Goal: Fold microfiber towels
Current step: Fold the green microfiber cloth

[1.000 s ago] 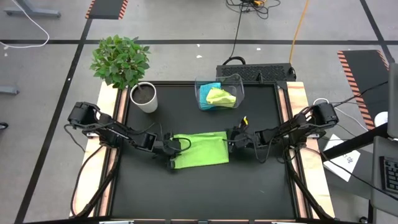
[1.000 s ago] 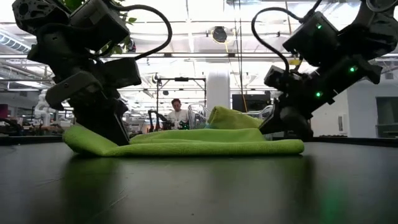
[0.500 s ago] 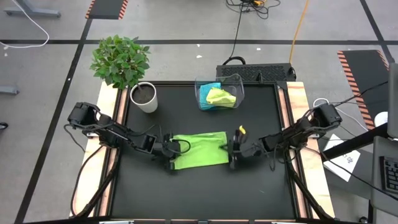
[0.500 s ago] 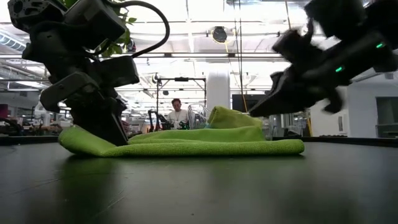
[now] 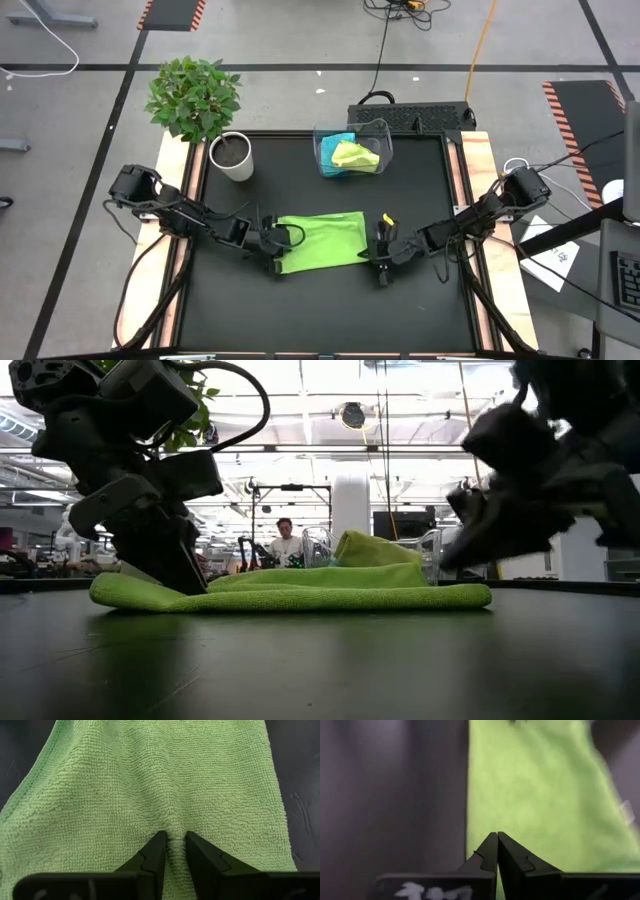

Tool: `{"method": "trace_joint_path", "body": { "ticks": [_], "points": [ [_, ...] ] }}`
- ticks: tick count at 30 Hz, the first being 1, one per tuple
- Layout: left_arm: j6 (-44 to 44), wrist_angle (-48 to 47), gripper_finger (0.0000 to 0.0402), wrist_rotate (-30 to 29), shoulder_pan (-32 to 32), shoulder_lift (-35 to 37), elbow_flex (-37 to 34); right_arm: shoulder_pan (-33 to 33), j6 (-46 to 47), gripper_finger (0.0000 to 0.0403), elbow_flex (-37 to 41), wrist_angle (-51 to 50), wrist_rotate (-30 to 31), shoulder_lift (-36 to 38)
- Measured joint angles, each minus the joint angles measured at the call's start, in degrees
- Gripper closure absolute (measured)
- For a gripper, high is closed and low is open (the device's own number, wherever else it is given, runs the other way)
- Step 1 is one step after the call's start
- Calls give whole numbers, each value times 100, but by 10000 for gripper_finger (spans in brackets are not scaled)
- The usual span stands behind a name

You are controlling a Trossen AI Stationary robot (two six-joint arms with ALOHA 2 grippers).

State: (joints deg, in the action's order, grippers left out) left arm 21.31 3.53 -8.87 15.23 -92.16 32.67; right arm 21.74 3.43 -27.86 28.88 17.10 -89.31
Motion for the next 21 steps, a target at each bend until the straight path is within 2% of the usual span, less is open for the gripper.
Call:
{"method": "trace_joint_path", "body": {
  "ticks": [6,10,13,16,21],
  "points": [
    [126,150,318,57,163,-1,4,-185,383,403,0,-555,-242,-201],
    [286,367,318,353,303,-6,0,-305,771,403,-28,-894,-360,-252],
    [526,593,318,505,419,-11,-3,-402,1092,403,-27,-1256,-342,-220],
    [659,692,318,664,583,-13,-7,-521,1206,403,-24,-1421,-56,-213],
    [723,686,320,561,826,-13,-7,-790,1245,403,-15,-1560,92,-186]
  ]
}}
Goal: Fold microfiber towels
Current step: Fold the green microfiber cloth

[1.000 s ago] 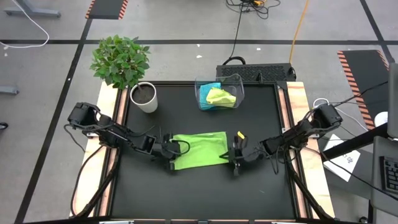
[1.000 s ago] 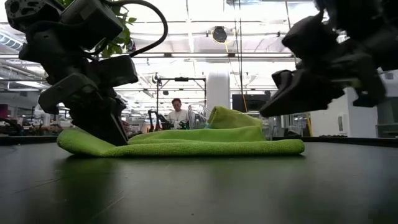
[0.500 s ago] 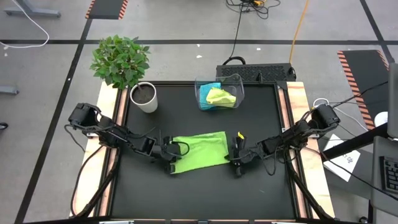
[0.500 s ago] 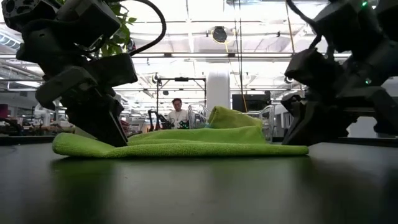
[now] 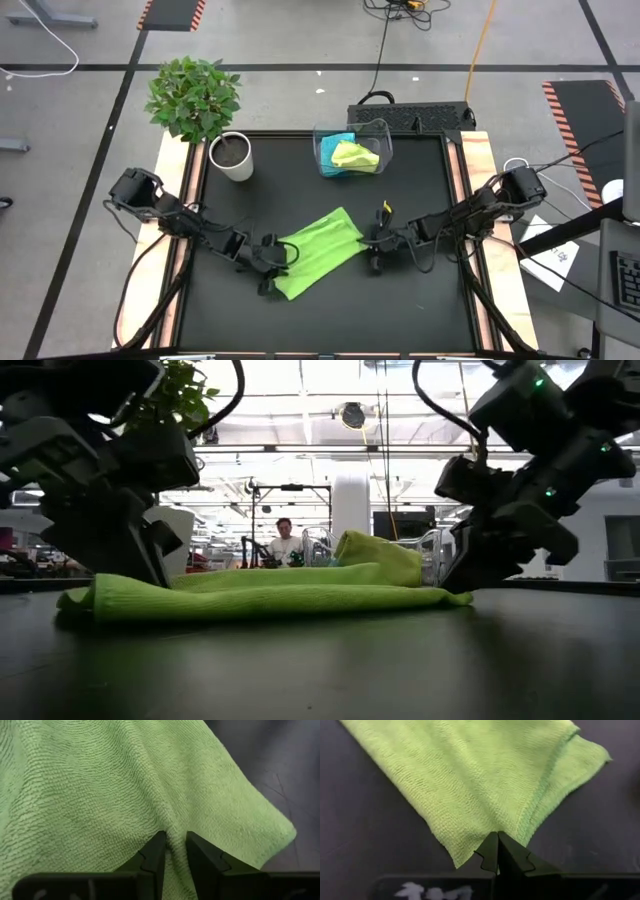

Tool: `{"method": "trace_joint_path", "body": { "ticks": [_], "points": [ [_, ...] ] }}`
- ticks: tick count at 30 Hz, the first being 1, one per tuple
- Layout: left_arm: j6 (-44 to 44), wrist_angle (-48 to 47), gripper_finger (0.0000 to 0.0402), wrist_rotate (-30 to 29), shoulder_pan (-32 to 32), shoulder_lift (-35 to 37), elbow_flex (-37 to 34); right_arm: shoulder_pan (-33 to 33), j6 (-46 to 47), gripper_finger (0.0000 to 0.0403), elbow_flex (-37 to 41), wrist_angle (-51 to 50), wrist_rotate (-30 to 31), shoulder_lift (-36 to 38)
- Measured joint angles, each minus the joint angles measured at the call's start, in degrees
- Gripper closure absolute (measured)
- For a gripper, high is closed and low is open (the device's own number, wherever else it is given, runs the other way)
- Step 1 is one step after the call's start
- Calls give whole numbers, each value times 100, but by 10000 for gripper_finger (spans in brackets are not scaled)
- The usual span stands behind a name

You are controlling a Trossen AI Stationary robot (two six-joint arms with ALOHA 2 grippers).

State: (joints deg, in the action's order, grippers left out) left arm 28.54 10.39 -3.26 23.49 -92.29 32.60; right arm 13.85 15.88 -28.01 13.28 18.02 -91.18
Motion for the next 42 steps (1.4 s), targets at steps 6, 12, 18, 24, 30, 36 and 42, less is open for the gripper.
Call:
{"method": "trace_joint_path", "body": {
  "ticks": [6,12,18,24,30,36,42],
  "points": [
    [-125,8,320,-42,89,2,2,-285,136,403,3,-25,36,-4],
    [-666,-19,320,-172,91,96,7,-326,63,403,11,-44,107,-2],
    [-1116,-58,320,-688,149,718,7,-70,-512,403,26,-10,33,366],
    [-1041,-448,320,-1395,220,1325,17,421,-1113,403,31,737,-57,972],
    [-989,-665,320,-1484,214,1357,17,750,-1558,403,20,1681,-223,1202],
    [-977,-671,321,-1487,214,1357,17,750,-1506,403,26,1530,-319,1180],
    [-884,-636,321,-1489,205,1357,17,602,-1093,403,24,746,91,1185]
  ]
}}
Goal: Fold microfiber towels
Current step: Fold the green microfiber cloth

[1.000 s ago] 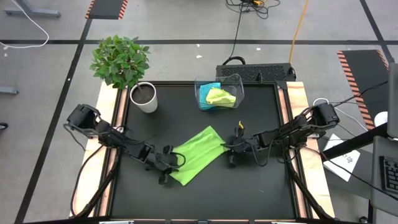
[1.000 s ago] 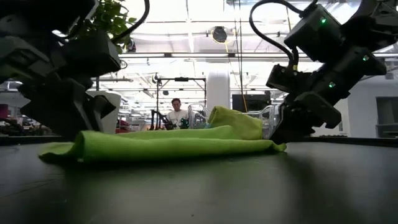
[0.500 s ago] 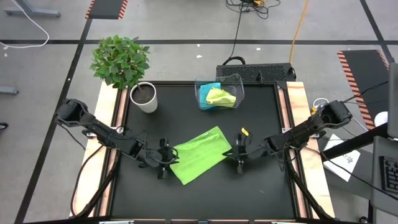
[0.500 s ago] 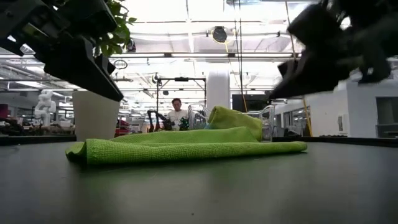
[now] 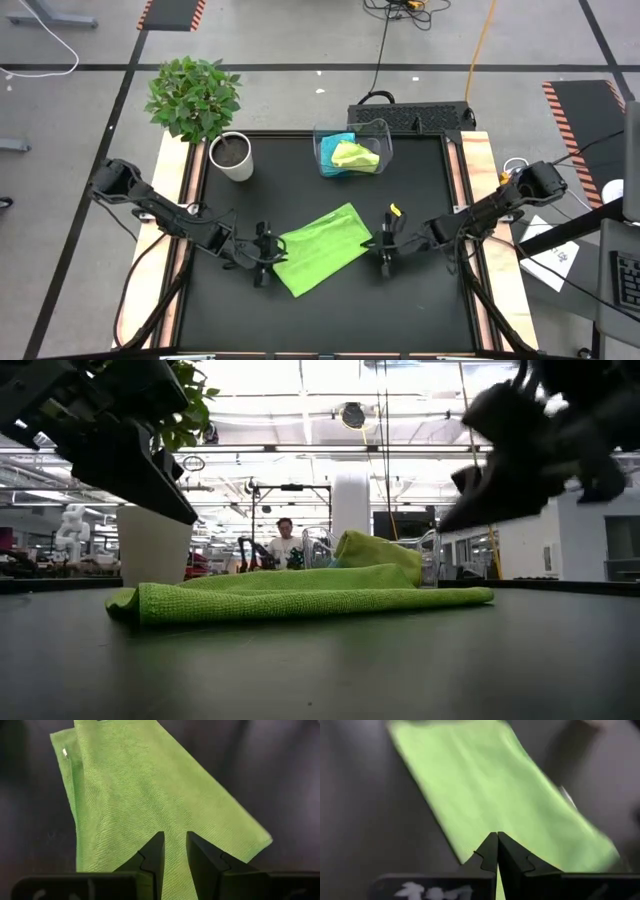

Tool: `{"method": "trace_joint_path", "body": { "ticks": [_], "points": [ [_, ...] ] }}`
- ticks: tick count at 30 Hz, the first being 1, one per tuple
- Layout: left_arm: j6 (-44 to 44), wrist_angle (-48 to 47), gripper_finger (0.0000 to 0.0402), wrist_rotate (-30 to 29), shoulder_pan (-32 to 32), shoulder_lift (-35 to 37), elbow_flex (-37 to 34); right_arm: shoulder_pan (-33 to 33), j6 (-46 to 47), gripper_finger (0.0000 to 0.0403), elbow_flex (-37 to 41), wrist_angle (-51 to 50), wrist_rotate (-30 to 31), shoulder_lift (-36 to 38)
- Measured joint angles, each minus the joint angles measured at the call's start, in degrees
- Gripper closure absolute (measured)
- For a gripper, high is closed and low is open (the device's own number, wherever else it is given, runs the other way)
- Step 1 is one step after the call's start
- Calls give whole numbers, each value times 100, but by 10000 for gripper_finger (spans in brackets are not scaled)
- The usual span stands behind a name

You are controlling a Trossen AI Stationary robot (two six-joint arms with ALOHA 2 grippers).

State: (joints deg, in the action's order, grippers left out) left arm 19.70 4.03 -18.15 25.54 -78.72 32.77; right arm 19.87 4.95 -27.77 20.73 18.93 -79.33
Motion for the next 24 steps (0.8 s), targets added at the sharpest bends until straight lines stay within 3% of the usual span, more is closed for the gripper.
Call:
{"method": "trace_joint_path", "body": {
  "ticks": [7,16,24],
  "points": [
    [404,84,321,4,0,-118,-2,-464,929,403,0,-1633,501,-2],
    [461,669,321,10,0,-412,0,-716,606,403,-6,-1262,-455,0],
    [574,2109,321,644,-17,-1484,99,-884,590,403,-9,-1240,-790,0]
  ]
}}
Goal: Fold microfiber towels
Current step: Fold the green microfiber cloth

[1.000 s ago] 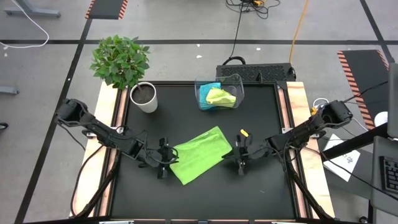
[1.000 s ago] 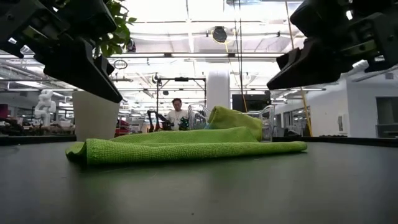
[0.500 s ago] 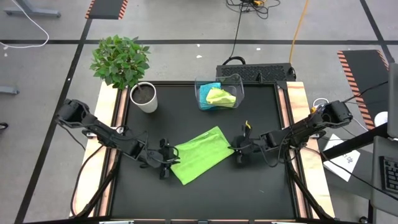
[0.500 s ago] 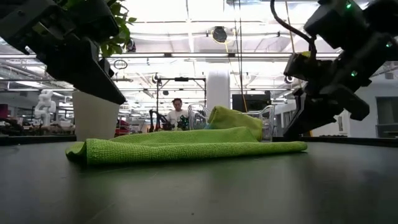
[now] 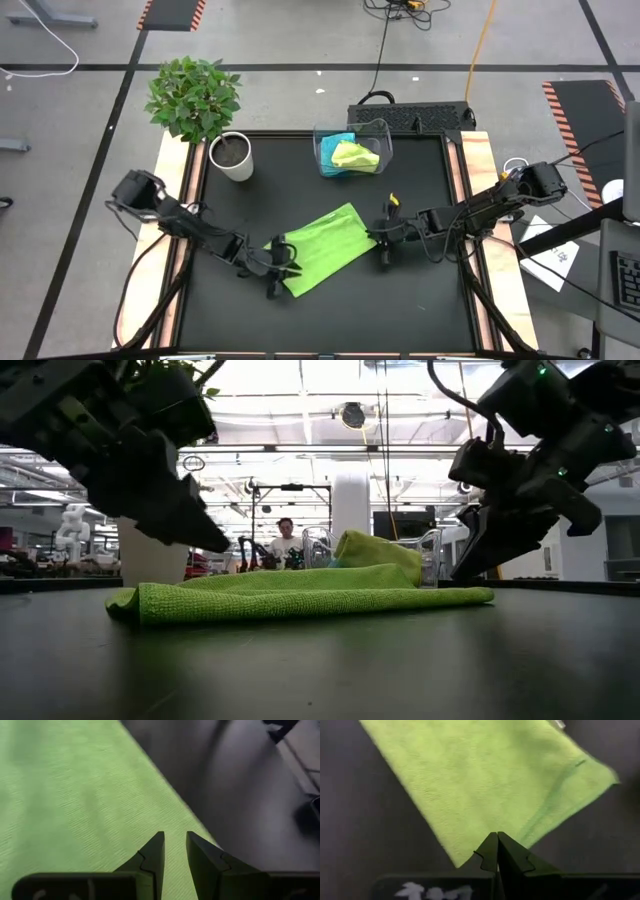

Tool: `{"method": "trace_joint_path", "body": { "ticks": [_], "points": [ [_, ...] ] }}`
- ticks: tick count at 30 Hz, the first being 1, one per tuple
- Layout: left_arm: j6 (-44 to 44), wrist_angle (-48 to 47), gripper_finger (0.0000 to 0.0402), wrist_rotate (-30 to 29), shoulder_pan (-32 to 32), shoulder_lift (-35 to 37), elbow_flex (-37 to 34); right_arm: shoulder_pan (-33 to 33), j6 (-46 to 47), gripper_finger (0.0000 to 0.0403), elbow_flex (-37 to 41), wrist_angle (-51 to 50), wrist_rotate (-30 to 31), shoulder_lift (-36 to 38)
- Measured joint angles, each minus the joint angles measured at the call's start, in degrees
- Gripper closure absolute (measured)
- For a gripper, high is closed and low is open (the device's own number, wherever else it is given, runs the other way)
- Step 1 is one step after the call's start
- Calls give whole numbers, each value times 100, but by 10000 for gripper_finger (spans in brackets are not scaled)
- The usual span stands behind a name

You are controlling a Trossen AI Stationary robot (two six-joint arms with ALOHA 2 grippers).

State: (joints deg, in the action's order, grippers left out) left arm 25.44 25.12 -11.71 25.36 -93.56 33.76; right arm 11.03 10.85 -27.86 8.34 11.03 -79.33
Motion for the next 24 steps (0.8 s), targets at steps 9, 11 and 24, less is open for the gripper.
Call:
{"method": "trace_joint_path", "body": {
  "ticks": [9,11,24],
  "points": [
    [222,-79,321,429,31,-1015,613,-18,240,403,-4,61,-656,-83],
    [342,-277,321,407,-8,-1053,644,-18,409,403,-4,53,-898,-236],
    [220,-2555,321,-95,-520,-458,669,654,1142,403,4,1718,-2025,-1063]
  ]
}}
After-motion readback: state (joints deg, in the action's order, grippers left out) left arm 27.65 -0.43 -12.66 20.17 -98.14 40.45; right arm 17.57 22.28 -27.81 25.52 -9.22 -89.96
